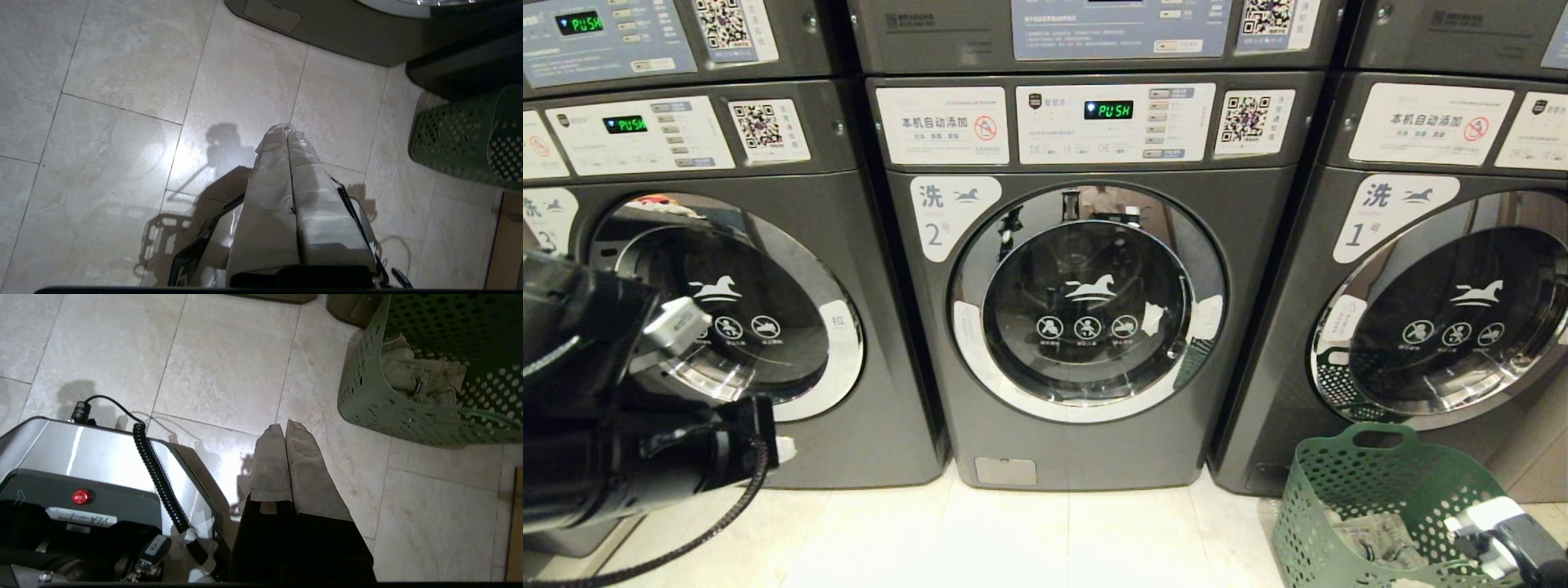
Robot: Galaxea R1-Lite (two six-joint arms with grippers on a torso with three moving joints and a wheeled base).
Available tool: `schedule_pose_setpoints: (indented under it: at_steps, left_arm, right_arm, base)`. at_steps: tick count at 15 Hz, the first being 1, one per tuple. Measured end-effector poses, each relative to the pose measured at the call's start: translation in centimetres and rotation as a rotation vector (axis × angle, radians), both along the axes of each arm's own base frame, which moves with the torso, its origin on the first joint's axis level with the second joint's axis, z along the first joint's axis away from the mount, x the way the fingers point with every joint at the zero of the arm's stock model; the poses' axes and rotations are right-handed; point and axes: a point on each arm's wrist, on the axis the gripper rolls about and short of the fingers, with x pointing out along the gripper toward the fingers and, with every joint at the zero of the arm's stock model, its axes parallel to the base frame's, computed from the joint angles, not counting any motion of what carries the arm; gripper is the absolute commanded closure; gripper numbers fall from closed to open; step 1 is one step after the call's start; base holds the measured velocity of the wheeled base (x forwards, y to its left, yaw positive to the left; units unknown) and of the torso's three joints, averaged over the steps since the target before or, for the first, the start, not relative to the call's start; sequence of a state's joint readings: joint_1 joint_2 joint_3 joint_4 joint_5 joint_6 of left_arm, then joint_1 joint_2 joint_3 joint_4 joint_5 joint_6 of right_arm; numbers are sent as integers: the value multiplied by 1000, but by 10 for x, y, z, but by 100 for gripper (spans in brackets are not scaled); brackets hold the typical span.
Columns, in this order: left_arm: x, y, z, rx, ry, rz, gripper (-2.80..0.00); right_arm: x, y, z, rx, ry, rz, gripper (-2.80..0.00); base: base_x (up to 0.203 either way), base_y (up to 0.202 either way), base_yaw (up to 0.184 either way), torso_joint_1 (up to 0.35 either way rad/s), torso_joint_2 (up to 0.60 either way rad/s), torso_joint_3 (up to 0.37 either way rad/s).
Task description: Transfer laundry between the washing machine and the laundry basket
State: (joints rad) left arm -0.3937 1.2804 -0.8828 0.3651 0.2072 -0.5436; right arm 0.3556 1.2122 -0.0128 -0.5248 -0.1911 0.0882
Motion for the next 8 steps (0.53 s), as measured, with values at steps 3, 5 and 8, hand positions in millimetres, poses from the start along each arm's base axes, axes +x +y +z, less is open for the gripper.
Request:
schedule_pose_setpoints:
  at_steps: [3, 5, 8]
  left_arm:
    - [-13, 45, -22, 47, -20, 212, 0]
    - [-40, 66, -43, 117, 11, 306, 0]
    - [-90, 72, -85, 229, 37, 235, 0]
  right_arm:
    - [-20, -20, 1, 7, -2, -168, 0]
    - [-30, -31, 7, 15, -78, -283, 0]
    - [-60, -35, 10, -16, -177, -219, 0]
  base:
    - [0, 0, 0, 0, 0, 0]
    - [0, 0, 0, 0, 0, 0]
    - [0, 0, 0, 0, 0, 0]
